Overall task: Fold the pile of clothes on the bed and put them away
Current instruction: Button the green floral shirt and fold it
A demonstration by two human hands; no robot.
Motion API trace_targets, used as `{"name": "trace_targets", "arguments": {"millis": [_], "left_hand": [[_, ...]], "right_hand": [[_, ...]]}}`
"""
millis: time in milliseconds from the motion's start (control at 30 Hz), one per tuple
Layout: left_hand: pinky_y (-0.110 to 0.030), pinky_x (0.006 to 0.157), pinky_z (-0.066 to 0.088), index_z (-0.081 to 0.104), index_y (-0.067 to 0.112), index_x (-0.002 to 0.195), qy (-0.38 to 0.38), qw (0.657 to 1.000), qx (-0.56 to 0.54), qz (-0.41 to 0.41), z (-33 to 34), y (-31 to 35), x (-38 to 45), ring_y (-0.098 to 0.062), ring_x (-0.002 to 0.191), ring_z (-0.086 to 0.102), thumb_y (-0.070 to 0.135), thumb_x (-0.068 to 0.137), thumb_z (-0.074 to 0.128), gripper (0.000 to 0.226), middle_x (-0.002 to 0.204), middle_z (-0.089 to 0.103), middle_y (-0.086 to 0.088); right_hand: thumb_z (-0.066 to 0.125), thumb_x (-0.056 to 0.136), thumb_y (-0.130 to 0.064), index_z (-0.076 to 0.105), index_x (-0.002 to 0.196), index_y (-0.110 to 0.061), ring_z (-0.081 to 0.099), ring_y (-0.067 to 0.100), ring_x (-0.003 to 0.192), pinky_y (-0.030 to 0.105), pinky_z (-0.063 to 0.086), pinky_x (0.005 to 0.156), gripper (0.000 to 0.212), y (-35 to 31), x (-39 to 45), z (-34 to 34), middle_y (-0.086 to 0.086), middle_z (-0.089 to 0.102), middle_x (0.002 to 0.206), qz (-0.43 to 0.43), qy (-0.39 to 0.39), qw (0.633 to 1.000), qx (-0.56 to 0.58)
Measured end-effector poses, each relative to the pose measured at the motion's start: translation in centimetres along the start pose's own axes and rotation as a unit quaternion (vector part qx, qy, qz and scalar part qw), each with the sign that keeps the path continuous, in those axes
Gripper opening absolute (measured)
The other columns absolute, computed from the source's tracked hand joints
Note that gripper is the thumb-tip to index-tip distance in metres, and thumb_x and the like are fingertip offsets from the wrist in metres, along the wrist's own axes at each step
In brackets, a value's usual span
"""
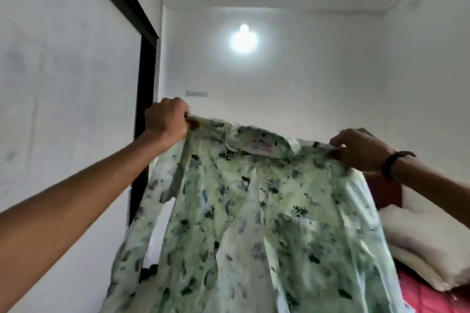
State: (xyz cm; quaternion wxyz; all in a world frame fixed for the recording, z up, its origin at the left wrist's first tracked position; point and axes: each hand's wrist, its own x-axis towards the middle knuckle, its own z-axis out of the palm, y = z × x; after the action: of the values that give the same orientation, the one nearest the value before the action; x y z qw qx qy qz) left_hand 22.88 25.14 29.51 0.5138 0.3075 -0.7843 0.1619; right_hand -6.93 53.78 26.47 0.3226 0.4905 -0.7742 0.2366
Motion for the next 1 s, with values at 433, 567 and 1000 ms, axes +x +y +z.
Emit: {"name": "trace_targets", "arguments": {"millis": [433,567,1000], "left_hand": [[-0.047,0.087,0.059,0.076,0.029,0.101,0.127,0.880,-0.365,-0.275,-3.4,2.0,-1.1,-0.036,0.094,0.070,0.039,0.073,0.047,0.041,0.090,0.077,-0.006],[-0.019,0.070,0.056,0.068,0.025,0.112,0.255,0.752,-0.519,-0.317,-2.0,6.2,-3.4,-0.014,0.084,0.071,0.016,0.092,0.042,0.034,0.099,0.069,0.004],[-0.062,0.110,0.030,0.052,0.023,0.140,0.450,0.875,-0.164,-0.076,-3.6,11.3,-8.3,-0.038,0.121,0.051,0.030,0.105,0.047,0.036,0.122,0.059,-0.016]], "right_hand": [[0.064,0.092,0.000,0.075,0.095,-0.011,0.077,0.024,0.077,0.038,0.063,0.076,0.016,-4.5,-2.1,-4.4,0.006,0.078,0.084,0.155,0.306,0.856,0.387],[0.064,0.092,0.005,0.073,0.112,-0.005,0.058,0.028,0.115,0.024,0.045,0.098,0.024,-7.4,-2.7,-1.1,0.015,0.063,0.122,0.006,0.512,0.847,0.141],[0.066,0.085,-0.030,0.066,0.125,-0.022,0.041,0.045,0.137,0.034,0.016,0.122,0.040,-9.0,-4.7,-4.7,0.017,0.045,0.148,0.040,0.555,0.831,0.010]]}}
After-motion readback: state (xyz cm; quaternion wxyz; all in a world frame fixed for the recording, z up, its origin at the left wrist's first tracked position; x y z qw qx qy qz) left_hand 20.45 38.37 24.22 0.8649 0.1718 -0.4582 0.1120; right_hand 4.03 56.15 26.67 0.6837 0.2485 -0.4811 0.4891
